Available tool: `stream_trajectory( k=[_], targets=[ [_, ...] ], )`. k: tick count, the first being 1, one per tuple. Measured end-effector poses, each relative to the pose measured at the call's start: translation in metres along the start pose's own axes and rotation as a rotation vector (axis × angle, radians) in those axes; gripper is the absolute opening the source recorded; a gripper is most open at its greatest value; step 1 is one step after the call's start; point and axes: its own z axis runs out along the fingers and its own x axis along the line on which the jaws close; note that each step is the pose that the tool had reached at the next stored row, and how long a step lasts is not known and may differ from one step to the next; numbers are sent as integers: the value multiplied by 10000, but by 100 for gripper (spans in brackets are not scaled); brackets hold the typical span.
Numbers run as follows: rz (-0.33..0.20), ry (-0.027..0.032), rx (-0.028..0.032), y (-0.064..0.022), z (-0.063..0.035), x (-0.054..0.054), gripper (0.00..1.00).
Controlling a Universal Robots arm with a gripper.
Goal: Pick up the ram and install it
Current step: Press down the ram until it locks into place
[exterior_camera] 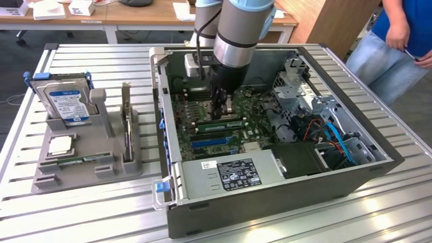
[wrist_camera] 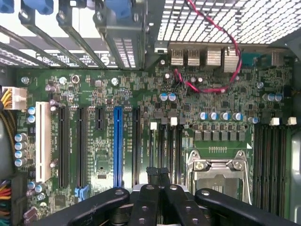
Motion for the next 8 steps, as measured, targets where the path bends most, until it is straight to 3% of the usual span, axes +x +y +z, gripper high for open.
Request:
stream_trajectory(
  k=[8],
  targets=[
    [0,-1,1,-145,-6,-1,10]
  ],
)
